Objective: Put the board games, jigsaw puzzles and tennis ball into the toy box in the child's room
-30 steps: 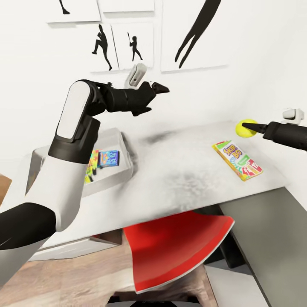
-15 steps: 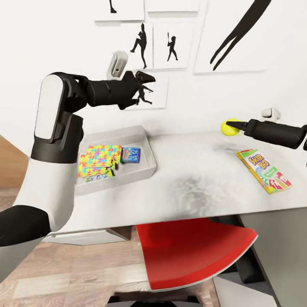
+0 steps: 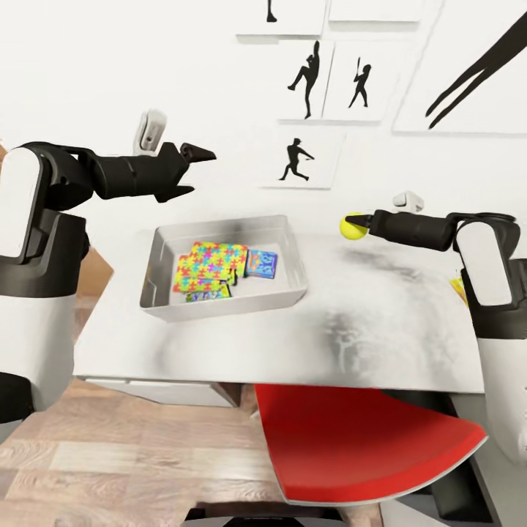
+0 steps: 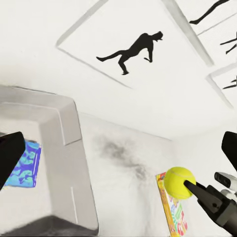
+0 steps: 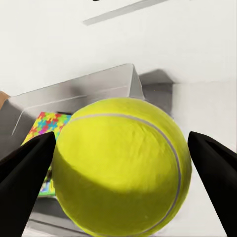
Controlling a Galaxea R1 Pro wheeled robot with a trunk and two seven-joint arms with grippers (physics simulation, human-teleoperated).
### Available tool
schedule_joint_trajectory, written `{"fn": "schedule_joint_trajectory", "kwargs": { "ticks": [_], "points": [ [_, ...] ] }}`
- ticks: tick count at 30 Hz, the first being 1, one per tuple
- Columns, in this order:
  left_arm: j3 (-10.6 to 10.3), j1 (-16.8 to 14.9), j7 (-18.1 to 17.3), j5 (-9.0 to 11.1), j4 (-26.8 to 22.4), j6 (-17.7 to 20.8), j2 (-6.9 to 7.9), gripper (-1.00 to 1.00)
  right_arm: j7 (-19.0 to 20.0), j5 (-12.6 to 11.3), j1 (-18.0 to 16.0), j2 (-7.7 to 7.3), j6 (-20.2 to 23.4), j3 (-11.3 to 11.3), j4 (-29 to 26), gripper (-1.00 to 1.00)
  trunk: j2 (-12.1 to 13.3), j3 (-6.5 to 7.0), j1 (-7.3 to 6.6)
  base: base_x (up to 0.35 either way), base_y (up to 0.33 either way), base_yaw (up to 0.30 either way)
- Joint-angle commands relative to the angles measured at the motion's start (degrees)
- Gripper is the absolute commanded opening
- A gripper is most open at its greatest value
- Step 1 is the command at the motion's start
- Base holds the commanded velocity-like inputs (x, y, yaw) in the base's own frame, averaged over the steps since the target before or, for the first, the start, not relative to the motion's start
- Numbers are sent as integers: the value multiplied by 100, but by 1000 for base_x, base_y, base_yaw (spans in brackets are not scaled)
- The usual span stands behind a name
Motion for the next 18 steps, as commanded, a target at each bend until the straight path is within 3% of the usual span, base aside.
{"fn": "schedule_joint_trajectory", "kwargs": {
  "ticks": [1, 9, 18],
  "points": [
    [-7, 25, 62, 87, -19, -9, 46, 100, 43, 60, -24, 11, 16, 59, 27, -100, -10, -9, 3, 0, 0, 295],
    [-11, 186, 73, 177, -88, -11, 208, 100, 1, 76, -132, 149, 16, 368, 238, -100, -10, -9, 3, 0, 0, 295],
    [3, 378, 73, 201, -170, -5, 402, 100, -382, 82, -157, 273, 16, 453, 408, -100, -10, -9, 3, 0, 0, 295]
  ]
}}
